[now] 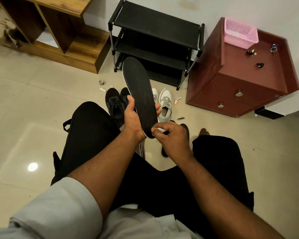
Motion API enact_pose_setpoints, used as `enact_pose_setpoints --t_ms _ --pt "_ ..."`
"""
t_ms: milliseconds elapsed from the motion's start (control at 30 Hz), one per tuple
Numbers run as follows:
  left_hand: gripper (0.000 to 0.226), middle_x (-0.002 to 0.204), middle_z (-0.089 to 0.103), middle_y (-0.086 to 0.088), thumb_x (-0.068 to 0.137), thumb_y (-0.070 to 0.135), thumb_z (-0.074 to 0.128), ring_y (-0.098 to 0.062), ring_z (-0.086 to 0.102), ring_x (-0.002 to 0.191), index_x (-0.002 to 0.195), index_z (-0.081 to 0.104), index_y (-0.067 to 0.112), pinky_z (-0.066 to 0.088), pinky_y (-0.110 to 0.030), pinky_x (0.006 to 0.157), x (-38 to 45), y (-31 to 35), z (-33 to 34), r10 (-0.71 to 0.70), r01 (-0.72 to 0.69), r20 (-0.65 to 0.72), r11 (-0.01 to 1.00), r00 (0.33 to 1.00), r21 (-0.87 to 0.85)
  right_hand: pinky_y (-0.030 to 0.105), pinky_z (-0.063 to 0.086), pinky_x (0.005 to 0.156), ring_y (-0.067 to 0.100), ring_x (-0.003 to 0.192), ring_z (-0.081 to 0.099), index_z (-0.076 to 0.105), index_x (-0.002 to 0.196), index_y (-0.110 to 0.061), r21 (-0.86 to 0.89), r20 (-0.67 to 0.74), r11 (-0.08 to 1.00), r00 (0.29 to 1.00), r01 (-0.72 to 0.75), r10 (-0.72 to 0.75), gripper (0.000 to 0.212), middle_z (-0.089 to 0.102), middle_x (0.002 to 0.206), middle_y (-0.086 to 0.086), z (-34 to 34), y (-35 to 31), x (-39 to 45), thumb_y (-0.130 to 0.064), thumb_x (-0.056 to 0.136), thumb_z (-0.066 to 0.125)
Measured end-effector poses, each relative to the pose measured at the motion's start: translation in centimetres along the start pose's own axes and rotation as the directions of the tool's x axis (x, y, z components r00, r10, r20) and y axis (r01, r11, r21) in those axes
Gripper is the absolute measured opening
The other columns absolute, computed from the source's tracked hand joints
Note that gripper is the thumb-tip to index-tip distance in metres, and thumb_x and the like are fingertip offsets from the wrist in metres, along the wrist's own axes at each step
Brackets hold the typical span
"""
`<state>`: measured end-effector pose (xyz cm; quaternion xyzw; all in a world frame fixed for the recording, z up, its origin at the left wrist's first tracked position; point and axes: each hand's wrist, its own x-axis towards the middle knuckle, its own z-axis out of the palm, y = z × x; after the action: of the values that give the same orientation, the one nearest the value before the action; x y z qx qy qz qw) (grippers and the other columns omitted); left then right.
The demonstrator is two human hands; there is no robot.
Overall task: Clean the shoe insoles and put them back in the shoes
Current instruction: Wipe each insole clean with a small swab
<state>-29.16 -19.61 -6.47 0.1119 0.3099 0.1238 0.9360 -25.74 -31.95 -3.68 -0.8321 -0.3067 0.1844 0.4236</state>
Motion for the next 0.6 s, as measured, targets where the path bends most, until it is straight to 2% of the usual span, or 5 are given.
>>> enact_pose_setpoints --t_ms 133,200,300,500,600 --pt "0.088 0.094 0.065 -0.017 0.084 0.081 0.033 -0.026 0.062 0.081 0.123 0.061 0.007 0.054 -0.033 0.077 -0.4 -0.1 0.4 -0.054 0.054 0.044 0.998 0.998 0.011 0.007 0.043 0.071 0.002 0.076 0.06 0.076 0.083 -0.011 0.027 0.025 0.995 0.995 0.092 -0.093 0.007 0.068 0.079 -0.004 0.3 -1.6 0.1 -0.01 0.081 0.07" --pt "0.09 0.094 0.066 -0.017 0.084 0.081 0.033 -0.026 0.063 0.082 0.128 0.059 0.007 0.053 -0.035 0.08 -0.5 -0.1 0.5 -0.055 0.055 0.054 0.998 0.997 0.009 0.008 0.043 0.071 -0.002 0.077 0.06 0.076 0.085 -0.011 -0.017 -0.006 0.999 0.999 0.034 -0.034 0.008 0.068 0.081 -0.006 -0.1 -0.6 0.8 -0.012 0.081 0.069" --pt "0.089 0.095 0.067 -0.019 0.086 0.079 0.032 -0.026 0.065 0.083 0.131 0.058 0.006 0.055 -0.035 0.081 -0.6 -0.1 0.6 -0.042 0.042 0.057 0.999 0.997 0.002 0.018 0.049 0.071 0.0 0.077 0.062 0.077 0.089 -0.013 -0.048 -0.065 0.996 0.996 -0.07 0.067 0.011 0.071 0.083 -0.006 -0.9 0.7 1.5 -0.016 0.082 0.069" --pt "0.086 0.095 0.065 -0.018 0.087 0.079 0.032 -0.026 0.062 0.082 0.118 0.063 0.005 0.057 -0.033 0.077 -0.6 -0.2 0.7 -0.057 0.055 0.052 0.998 0.997 0.026 0.006 0.044 0.071 0.001 0.076 0.059 0.076 0.086 -0.011 -0.022 0.024 0.994 0.994 0.103 -0.102 0.007 0.068 0.082 -0.002 0.1 -2.3 -0.1 -0.01 0.082 0.07" --pt "0.089 0.096 0.066 -0.019 0.086 0.079 0.031 -0.026 0.063 0.084 0.127 0.059 0.005 0.054 -0.036 0.084 -0.7 -0.2 0.7 -0.045 0.043 0.06 0.999 0.997 0.025 0.0 0.04 0.068 -0.007 0.073 0.058 0.076 0.092 -0.01 -0.064 -0.016 0.998 1.0 0.017 -0.018 0.012 0.069 0.084 -0.005 -0.3 -1.2 0.6 -0.013 0.083 0.069"
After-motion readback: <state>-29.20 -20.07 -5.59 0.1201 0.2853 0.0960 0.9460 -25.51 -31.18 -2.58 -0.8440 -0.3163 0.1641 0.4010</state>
